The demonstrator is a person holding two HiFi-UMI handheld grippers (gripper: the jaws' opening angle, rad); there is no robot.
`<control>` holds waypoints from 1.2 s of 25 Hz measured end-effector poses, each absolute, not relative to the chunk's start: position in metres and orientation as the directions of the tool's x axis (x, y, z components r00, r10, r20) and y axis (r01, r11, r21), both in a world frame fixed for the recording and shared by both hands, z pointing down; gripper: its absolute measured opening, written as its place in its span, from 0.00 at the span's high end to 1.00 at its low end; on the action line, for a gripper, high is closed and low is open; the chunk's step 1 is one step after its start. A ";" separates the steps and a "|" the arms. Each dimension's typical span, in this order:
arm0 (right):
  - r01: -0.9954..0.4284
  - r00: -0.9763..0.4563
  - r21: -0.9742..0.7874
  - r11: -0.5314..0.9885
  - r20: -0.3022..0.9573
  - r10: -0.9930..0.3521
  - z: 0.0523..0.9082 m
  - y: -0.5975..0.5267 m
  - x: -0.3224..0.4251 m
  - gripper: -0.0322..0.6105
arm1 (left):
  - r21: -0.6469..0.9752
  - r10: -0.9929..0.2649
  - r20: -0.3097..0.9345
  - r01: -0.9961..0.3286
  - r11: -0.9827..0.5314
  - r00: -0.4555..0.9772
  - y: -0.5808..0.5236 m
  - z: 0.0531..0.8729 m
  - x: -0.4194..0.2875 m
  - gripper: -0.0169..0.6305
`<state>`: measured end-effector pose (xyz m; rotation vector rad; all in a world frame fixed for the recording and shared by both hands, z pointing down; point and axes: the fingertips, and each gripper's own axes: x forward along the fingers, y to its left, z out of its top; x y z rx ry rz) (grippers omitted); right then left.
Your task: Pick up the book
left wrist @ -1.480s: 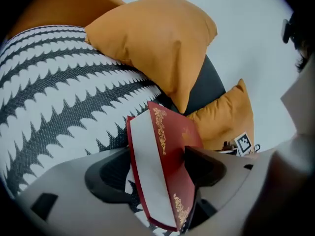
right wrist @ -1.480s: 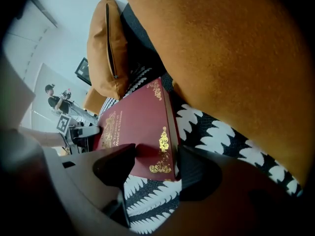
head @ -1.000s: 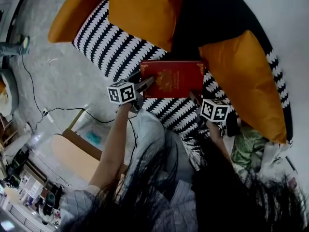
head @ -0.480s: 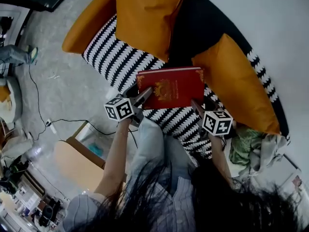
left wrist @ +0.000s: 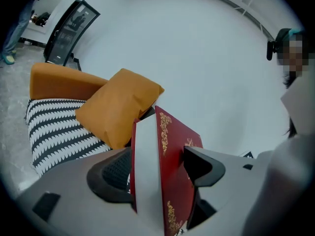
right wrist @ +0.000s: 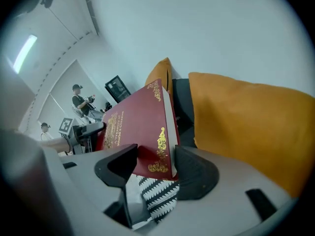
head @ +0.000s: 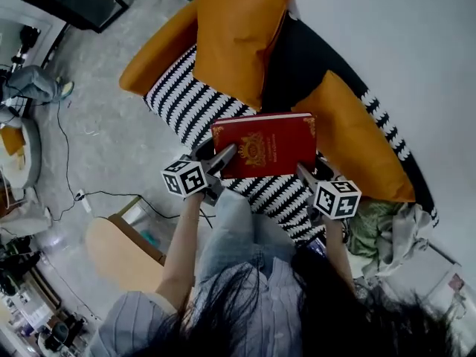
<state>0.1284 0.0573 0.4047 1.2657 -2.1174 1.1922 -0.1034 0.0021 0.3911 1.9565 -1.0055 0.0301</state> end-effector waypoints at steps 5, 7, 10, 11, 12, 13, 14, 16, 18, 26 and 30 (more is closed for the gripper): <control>-0.845 -0.528 -0.466 0.261 0.654 -0.542 0.367 0.062 0.124 0.56 | 0.689 -0.663 0.367 -0.669 -0.278 0.653 0.012 0.348 -0.109 0.45; -0.843 -0.531 -0.464 0.271 0.640 -0.556 0.352 0.066 0.124 0.56 | 0.683 -0.677 0.357 -0.674 -0.281 0.644 0.018 0.331 -0.110 0.45; -0.838 -0.539 -0.460 0.293 0.619 -0.571 0.330 0.073 0.122 0.56 | 0.675 -0.698 0.343 -0.682 -0.282 0.628 0.030 0.307 -0.112 0.45; -0.836 -0.544 -0.458 0.303 0.612 -0.575 0.323 0.075 0.122 0.56 | 0.672 -0.704 0.339 -0.684 -0.284 0.624 0.034 0.300 -0.114 0.45; -0.833 -0.549 -0.457 0.313 0.605 -0.577 0.317 0.078 0.121 0.56 | 0.668 -0.709 0.334 -0.686 -0.286 0.621 0.038 0.293 -0.115 0.45; -0.830 -0.553 -0.455 0.322 0.599 -0.579 0.312 0.081 0.119 0.56 | 0.665 -0.714 0.329 -0.688 -0.289 0.618 0.043 0.287 -0.116 0.45; -0.828 -0.556 -0.453 0.330 0.594 -0.581 0.307 0.084 0.118 0.56 | 0.661 -0.719 0.325 -0.691 -0.292 0.615 0.047 0.282 -0.117 0.45; -0.824 -0.563 -0.453 0.340 0.585 -0.584 0.299 0.091 0.116 0.56 | 0.654 -0.730 0.318 -0.697 -0.294 0.605 0.056 0.272 -0.120 0.45; -0.818 -0.571 -0.457 0.348 0.576 -0.585 0.294 0.096 0.112 0.56 | 0.646 -0.742 0.313 -0.706 -0.291 0.593 0.064 0.265 -0.124 0.45; -0.799 -0.599 -0.468 0.378 0.557 -0.576 0.282 0.115 0.099 0.56 | 0.633 -0.769 0.311 -0.725 -0.271 0.559 0.091 0.248 -0.137 0.45; -0.793 -0.607 -0.472 0.386 0.555 -0.568 0.279 0.123 0.094 0.56 | 0.629 -0.774 0.312 -0.730 -0.266 0.551 0.100 0.245 -0.142 0.45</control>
